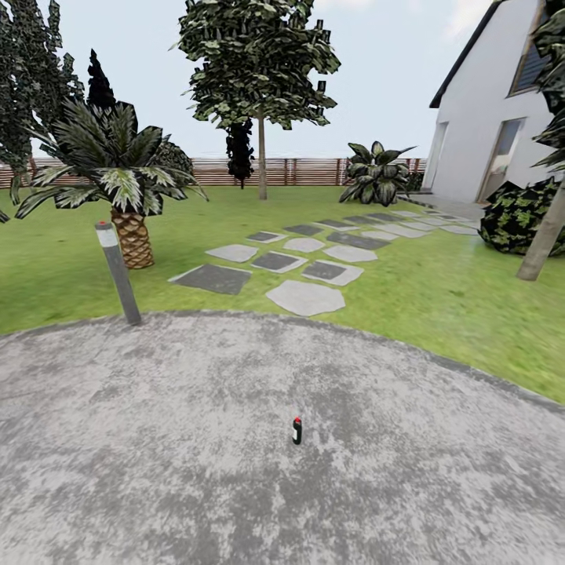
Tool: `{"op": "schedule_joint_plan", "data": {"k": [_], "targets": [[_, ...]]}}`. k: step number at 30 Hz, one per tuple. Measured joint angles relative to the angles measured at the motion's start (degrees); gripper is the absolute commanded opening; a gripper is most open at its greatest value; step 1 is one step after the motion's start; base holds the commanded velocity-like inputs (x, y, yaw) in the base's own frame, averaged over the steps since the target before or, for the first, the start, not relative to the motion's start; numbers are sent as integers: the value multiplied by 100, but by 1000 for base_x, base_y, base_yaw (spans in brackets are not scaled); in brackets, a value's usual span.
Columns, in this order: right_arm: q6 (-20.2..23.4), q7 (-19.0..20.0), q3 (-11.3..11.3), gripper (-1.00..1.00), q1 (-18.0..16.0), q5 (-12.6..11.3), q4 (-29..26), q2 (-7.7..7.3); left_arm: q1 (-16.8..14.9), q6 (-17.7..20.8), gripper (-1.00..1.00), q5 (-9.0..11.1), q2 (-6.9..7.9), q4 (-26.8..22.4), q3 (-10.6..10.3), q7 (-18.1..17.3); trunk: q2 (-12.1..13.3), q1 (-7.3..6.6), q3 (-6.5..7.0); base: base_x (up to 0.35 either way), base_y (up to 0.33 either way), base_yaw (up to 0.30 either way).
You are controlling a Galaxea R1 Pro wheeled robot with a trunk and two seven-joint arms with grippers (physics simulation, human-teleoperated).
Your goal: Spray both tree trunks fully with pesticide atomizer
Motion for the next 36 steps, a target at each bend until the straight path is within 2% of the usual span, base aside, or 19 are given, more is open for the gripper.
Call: {"op": "schedule_joint_plan", "data": {"k": [9,26,36], "targets": [[1,0,0,100,0,0,0,0,0,0,100,8,0,0,0,0,0,0,0,275,217,-177],[-3,-2,0,100,0,0,-6,9,0,0,100,9,0,4,3,-9,0,0,0,182,267,-16],[3,-2,0,100,0,-6,-6,9,0,0,100,9,0,0,3,-9,0,0,18,167,278,-232]]}}
